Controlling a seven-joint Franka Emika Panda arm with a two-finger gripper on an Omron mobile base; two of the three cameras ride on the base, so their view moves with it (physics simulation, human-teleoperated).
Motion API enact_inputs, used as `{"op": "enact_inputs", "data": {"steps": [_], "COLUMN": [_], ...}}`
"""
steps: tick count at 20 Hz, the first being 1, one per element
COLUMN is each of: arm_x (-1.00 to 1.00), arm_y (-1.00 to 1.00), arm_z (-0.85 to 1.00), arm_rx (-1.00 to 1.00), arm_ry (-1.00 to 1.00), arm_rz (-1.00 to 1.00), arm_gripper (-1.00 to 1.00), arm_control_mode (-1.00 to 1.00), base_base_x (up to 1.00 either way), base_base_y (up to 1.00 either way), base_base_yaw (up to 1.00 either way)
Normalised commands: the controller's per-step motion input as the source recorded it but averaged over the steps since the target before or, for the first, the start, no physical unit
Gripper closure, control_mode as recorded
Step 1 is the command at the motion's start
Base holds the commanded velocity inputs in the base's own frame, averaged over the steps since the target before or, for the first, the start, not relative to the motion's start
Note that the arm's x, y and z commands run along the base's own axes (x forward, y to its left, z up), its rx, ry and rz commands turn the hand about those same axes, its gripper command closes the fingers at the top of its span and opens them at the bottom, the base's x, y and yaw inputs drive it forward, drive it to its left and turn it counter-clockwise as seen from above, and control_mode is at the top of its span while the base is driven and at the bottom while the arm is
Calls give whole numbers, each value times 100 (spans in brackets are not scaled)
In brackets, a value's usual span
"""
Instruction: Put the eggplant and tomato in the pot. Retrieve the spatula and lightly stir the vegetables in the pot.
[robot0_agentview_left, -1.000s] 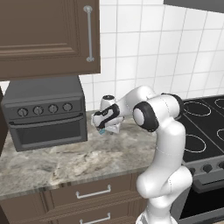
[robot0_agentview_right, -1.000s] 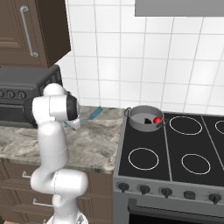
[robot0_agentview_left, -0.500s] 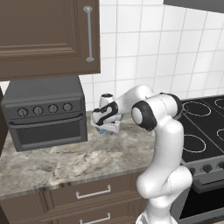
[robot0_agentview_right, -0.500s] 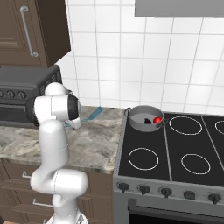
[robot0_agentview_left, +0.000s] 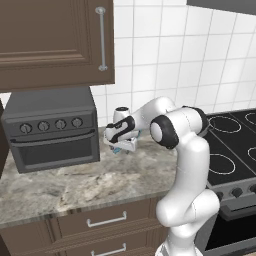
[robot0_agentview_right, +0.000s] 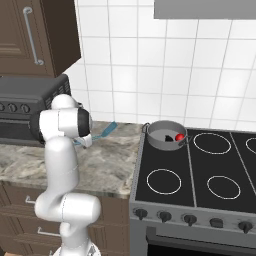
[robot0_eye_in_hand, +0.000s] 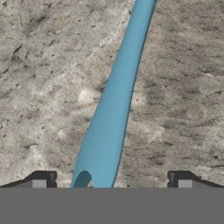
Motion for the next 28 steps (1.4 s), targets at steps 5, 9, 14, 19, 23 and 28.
{"op": "enact_inputs", "data": {"steps": [5, 9, 14, 19, 23, 28], "arm_x": [0, 0, 0, 0, 0, -12], "arm_y": [0, 0, 0, 0, 1, -3], "arm_z": [-2, 0, 0, 0, 0, 0], "arm_rx": [0, 0, 0, 0, 0, 0], "arm_ry": [1, 2, 1, 0, 0, -4], "arm_rz": [0, 0, 0, 0, 0, 0], "arm_gripper": [-100, 100, 100, 100, 100, 100], "arm_control_mode": [-100, -100, -100, -100, -100, -100], "base_base_x": [0, 0, 0, 0, 0, 0], "base_base_y": [0, 0, 0, 0, 0, 0], "base_base_yaw": [0, 0, 0, 0, 0, 0]}}
